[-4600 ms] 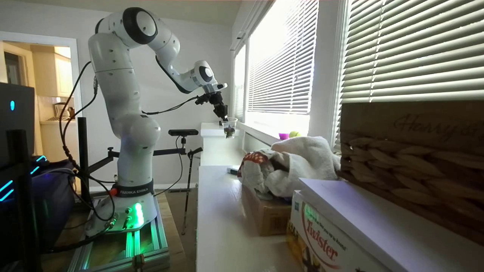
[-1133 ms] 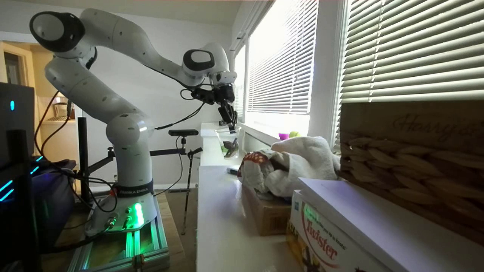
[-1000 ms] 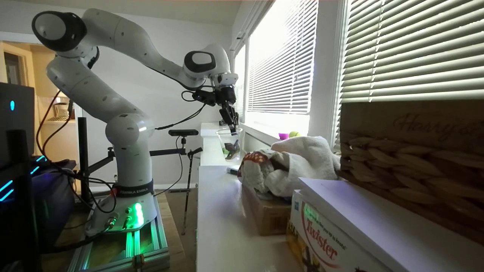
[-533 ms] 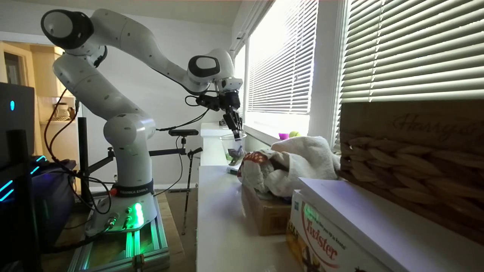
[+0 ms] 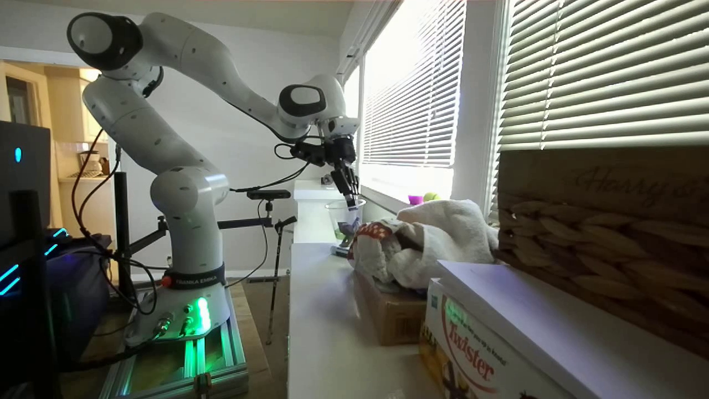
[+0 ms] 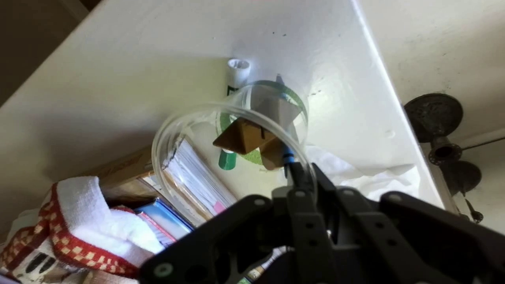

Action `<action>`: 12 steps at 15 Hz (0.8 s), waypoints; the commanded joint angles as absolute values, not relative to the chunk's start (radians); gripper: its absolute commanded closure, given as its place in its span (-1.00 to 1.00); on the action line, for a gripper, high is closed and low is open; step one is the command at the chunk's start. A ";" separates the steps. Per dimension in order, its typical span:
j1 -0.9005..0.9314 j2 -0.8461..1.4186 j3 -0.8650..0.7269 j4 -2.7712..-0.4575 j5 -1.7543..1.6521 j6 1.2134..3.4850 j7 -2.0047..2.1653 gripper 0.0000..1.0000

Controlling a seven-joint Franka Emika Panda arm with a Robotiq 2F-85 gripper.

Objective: Move the clear cup to the top of the counter on the right.

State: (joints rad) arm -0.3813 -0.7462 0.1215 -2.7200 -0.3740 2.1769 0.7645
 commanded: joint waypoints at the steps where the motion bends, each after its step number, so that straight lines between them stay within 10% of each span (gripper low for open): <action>1: -0.388 -0.728 0.113 -2.721 -0.407 2.213 0.783 0.97; 12: -0.384 -0.746 0.122 -2.696 -0.405 2.156 0.773 -0.71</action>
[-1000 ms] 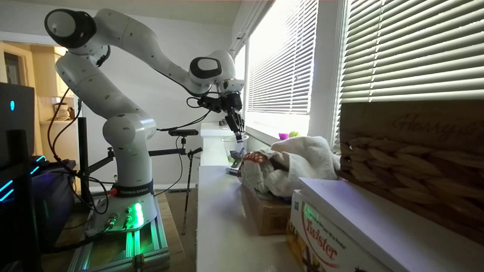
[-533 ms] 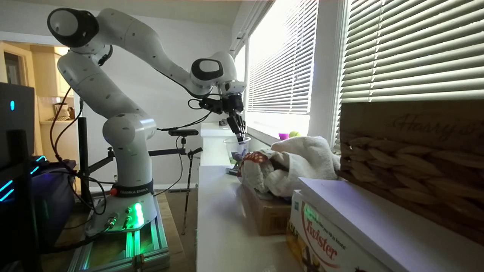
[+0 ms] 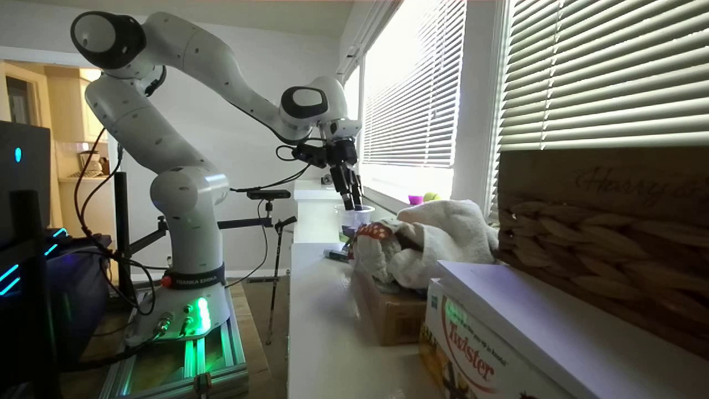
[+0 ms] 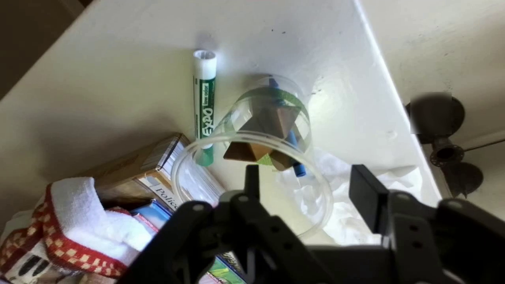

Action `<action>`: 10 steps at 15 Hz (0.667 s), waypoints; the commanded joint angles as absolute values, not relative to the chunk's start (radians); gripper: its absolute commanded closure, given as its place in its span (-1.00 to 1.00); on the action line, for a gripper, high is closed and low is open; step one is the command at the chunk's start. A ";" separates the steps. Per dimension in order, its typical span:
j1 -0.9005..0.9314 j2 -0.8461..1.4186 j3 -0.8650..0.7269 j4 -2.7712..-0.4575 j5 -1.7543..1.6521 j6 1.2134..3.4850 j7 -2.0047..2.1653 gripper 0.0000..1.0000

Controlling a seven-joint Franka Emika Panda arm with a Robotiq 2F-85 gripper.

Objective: Move the clear cup to the top of the counter on the right.

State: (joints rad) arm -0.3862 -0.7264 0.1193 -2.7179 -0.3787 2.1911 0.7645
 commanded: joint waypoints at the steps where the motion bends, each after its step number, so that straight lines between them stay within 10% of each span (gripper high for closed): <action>1: -0.380 -0.754 0.124 -2.687 -0.399 2.136 0.770 -0.87; 10: -0.246 -0.820 0.156 -2.529 -0.356 2.054 0.722 -1.00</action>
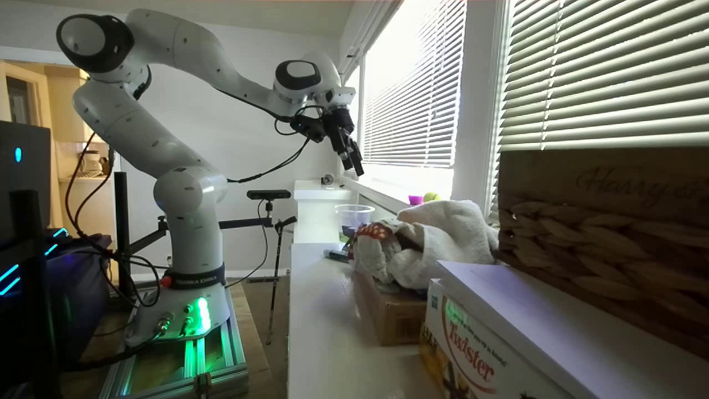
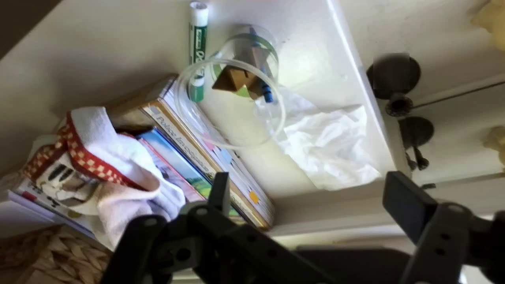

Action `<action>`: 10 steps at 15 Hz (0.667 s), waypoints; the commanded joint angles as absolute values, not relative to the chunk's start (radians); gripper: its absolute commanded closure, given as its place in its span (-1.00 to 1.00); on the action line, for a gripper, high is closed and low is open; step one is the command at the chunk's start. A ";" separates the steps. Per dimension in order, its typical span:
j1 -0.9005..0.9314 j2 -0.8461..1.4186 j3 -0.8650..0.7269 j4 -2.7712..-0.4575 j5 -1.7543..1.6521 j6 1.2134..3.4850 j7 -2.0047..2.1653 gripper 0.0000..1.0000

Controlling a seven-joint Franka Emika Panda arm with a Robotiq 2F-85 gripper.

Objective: Move the clear cup to the top of the counter on the right.

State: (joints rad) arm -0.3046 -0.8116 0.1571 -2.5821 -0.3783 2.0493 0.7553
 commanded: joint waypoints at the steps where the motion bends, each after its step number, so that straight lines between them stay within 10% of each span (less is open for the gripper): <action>1: -0.219 -0.815 0.151 -2.516 -0.339 2.077 0.713 -1.00; 10: -0.038 -0.741 0.084 -2.443 0.003 2.108 0.591 -1.00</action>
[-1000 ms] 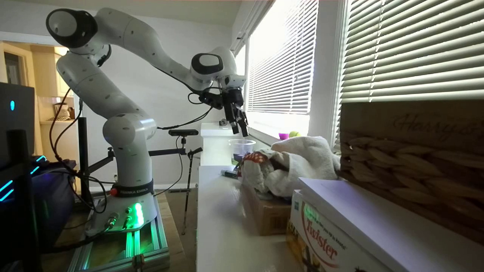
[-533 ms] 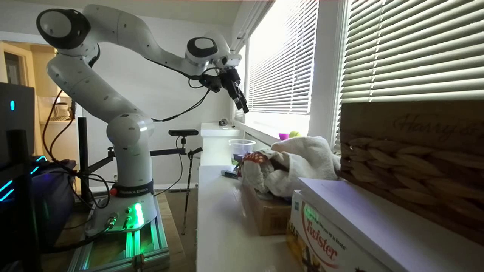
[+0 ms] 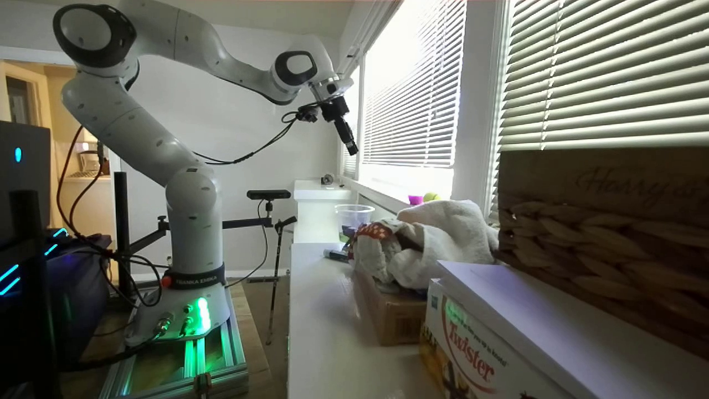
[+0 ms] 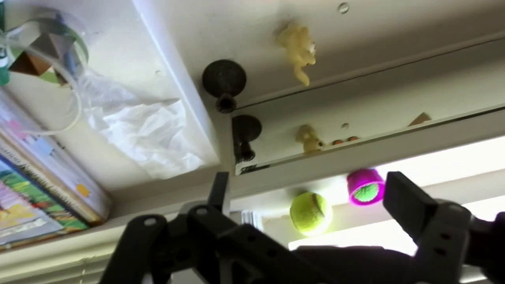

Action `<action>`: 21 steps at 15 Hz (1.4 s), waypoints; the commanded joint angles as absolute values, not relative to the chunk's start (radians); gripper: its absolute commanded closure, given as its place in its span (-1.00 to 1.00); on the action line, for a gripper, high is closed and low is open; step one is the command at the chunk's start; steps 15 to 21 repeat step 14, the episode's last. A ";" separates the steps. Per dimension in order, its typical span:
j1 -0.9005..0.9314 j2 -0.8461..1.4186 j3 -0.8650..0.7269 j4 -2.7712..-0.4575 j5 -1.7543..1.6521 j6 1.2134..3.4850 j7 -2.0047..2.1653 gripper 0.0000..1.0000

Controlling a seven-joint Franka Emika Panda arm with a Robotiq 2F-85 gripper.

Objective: Move the clear cup to the top of the counter on the right.

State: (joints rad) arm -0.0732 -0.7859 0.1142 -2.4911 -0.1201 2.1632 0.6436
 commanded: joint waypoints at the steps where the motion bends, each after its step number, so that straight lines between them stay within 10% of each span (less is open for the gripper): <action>1: -0.041 -0.733 0.087 -2.439 0.027 2.081 0.588 -1.00; 21: -0.074 -0.743 0.116 -2.466 0.010 2.108 0.600 -1.00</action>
